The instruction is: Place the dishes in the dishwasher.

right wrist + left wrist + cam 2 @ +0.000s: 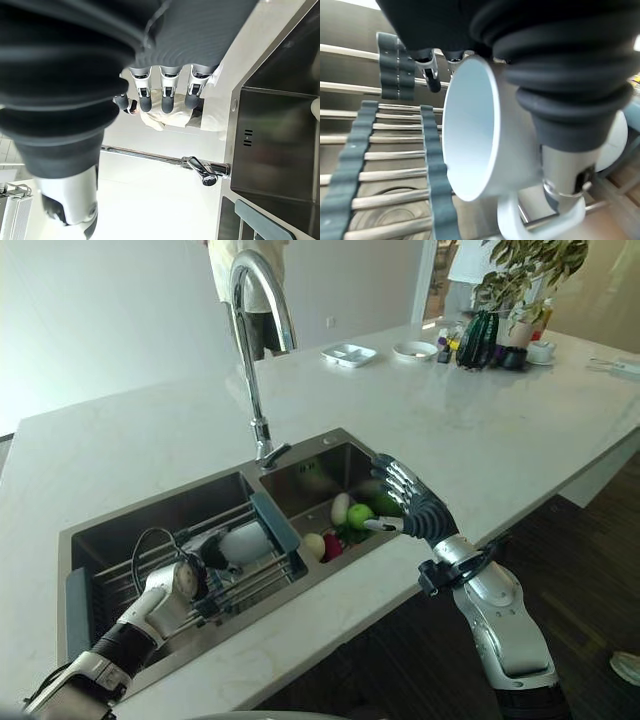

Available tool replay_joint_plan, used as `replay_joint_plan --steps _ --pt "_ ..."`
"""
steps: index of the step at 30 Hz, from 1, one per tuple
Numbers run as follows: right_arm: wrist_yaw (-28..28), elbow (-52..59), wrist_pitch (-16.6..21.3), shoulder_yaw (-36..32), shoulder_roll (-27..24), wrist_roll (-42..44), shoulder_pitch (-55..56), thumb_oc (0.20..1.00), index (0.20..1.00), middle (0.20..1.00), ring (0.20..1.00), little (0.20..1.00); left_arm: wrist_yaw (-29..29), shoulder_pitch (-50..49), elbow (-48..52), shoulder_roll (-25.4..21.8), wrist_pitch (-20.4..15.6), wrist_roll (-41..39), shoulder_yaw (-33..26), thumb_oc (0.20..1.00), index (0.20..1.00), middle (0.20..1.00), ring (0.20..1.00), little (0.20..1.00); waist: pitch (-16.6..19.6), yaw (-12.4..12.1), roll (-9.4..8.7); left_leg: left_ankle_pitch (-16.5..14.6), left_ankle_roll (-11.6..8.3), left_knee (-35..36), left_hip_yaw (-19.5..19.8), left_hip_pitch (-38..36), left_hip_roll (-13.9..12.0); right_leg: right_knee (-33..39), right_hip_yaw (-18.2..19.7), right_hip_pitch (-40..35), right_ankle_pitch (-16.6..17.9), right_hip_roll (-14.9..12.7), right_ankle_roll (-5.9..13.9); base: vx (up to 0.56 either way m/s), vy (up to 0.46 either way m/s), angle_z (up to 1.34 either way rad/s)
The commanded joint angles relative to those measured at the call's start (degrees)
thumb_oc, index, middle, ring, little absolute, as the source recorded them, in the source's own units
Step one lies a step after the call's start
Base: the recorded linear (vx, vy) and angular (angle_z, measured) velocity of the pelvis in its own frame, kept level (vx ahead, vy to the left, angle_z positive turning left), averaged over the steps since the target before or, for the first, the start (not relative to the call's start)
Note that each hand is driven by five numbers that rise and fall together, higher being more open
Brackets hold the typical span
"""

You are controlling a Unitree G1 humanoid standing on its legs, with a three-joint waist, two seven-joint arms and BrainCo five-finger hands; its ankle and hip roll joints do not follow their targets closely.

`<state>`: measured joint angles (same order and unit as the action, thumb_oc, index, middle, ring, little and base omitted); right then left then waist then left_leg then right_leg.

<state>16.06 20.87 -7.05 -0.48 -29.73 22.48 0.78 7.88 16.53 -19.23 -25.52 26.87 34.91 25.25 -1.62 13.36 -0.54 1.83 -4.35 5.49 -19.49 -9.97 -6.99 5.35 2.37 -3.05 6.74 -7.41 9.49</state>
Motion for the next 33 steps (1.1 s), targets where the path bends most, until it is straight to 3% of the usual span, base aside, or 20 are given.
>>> replay_joint_plan --steps 1,9,15,17,27,33 --pt "0.8 3.84 1.9 -1.77 -0.75 0.23 -3.31 1.0 1.0 1.0 1.0 1.0 -2.26 6.34 -4.42 -0.82 -0.65 1.23 0.85 1.0 1.0 1.0 1.0 1.0 -1.68 0.75 0.46 -3.62 0.77 -0.49 2.23 -1.21 -1.73 -0.35 -3.18 -3.78 -5.19 0.5 0.57 0.0 0.0 0.0" --pt "1.87 4.35 1.34 -1.97 -0.57 -0.03 -2.91 1.0 1.0 1.0 1.0 1.0 -3.22 6.66 -9.25 1.02 -1.12 2.12 1.05 1.0 1.0 1.0 1.0 1.0 -1.38 1.43 0.39 -3.67 0.8 -0.49 1.8 -1.37 -1.79 -0.35 -2.69 -3.72 -5.19 0.6 0.54 0.0 0.0 0.0" --pt "2.45 4.5 1.15 -2.06 -0.47 0.16 -2.91 1.0 1.0 1.0 1.0 1.0 -0.61 6.54 -13.6 2.51 -1.11 5.43 1.82 1.0 1.0 1.0 1.0 1.0 -1.03 1.86 0.38 -3.71 0.85 -0.49 1.66 -1.32 -1.73 -0.35 -2.46 -3.51 -5.12 0.63 0.54 0.0 0.0 0.0" --pt "2.86 4.5 0.92 -2.12 -0.55 0.34 -3.08 1.0 1.0 1.0 1.0 1.0 0.62 6.6 -16.42 3.16 -1.33 7.07 2.34 0.2 0.2 0.2 0.2 0.2 -0.91 2.14 0.46 -3.71 0.86 -0.49 1.67 -1.29 -1.67 -0.35 -2.31 -3.41 -5.09 0.63 0.56 0.0 -0.001 -0.02" --pt "4.31 5.49 0.01 -1.51 -0.64 0.24 -3.67 1.0 1.0 1.0 1.0 1.0 2.26 6.89 -30.52 6.69 -2.1 10.23 4.61 0.2 0.2 0.2 0.2 0.2 -0.45 3.76 0.6 -3.74 0.87 -0.49 0.71 -1.37 -1.67 -0.35 -1.44 -3.1 -5.05 0.45 0.76 -0.01 0.004 -0.07" --pt "3.88 4.53 1.14 -0.79 -0.76 0.25 -3.24 1.0 1.0 1.0 1.0 1.0 -4.41 7.22 -34.72 6.96 -7.69 8.19 4.82 0.2 0.2 0.2 0.2 0.2 -0.28 4.08 0.48 -3.89 0.9 -0.49 0.32 -1.59 -1.5 -0.35 -1.33 -3.29 -4.93 0.21 0.81 -0.04 -0.014 -0.15"
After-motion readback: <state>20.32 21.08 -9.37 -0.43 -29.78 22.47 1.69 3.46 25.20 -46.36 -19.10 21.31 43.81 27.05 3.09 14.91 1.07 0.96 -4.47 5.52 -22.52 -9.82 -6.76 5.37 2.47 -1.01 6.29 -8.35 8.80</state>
